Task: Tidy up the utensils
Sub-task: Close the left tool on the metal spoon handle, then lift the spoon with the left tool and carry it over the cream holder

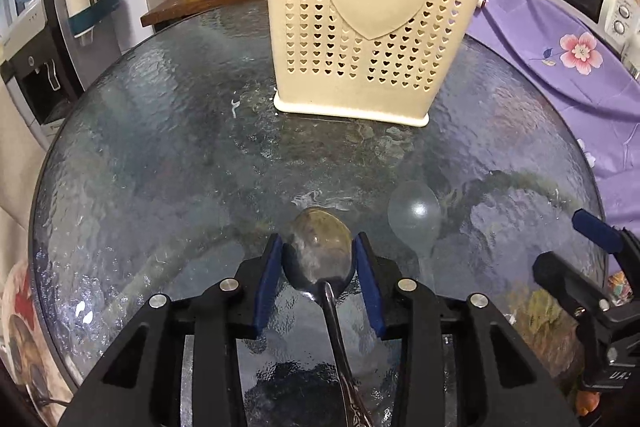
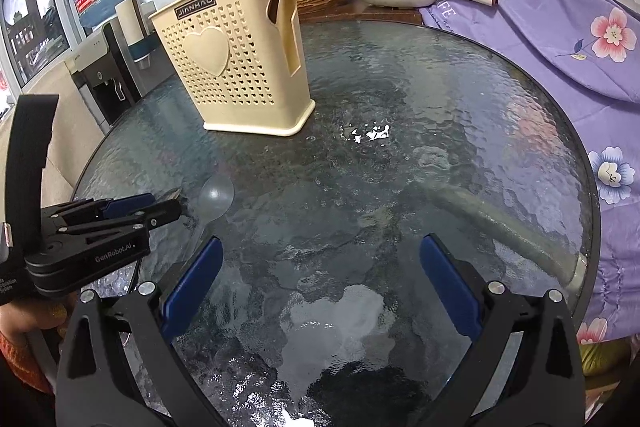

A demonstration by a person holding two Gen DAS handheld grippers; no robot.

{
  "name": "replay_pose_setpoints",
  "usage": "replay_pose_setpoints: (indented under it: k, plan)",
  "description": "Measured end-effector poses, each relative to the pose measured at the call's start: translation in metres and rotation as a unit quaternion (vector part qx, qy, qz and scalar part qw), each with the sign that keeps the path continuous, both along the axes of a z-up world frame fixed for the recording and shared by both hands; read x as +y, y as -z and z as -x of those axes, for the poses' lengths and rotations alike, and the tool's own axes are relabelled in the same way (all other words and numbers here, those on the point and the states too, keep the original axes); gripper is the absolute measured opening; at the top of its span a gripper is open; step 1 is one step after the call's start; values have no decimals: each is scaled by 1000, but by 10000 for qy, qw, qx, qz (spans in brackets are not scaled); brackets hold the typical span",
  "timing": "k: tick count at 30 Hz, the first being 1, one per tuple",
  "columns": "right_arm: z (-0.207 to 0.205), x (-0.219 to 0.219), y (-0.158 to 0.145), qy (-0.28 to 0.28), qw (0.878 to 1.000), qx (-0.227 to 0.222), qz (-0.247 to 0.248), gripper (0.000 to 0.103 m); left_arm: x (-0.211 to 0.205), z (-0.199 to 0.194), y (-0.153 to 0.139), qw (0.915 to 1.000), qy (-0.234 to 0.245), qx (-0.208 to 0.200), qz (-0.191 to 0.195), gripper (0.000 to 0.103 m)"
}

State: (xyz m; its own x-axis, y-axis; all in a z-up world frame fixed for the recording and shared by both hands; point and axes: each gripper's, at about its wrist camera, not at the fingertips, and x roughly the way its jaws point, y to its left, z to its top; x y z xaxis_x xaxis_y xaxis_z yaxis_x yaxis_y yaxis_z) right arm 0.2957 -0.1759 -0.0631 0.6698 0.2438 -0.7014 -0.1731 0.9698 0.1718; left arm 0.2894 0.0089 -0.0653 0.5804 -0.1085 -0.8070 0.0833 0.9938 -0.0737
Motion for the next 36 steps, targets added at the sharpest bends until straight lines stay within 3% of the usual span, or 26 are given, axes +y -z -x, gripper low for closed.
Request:
replay_pose_setpoints:
  k: [7,13,18,25,30,36]
  plan:
    - [-6,23,-1,-343,9993,134,12,96,36,0,-3,9986,-386,-105,336,36]
    - [-14,66,5,-744,9964,289,288,82,57,7,-12,9956,-672,-369,540,36]
    - [-25,92,12,-768,9944,407,602,79,65,13,-17,9931,-795,-556,654,36]
    - [-43,103,17,-621,9938,504,772,62,64,17,-23,9913,-803,-731,746,36]
    - [-48,105,16,-605,9929,448,923,38,63,16,-28,9905,-760,-871,740,36]
    - [-48,102,14,-732,9935,411,763,38,62,16,-36,9895,-715,-1003,752,36]
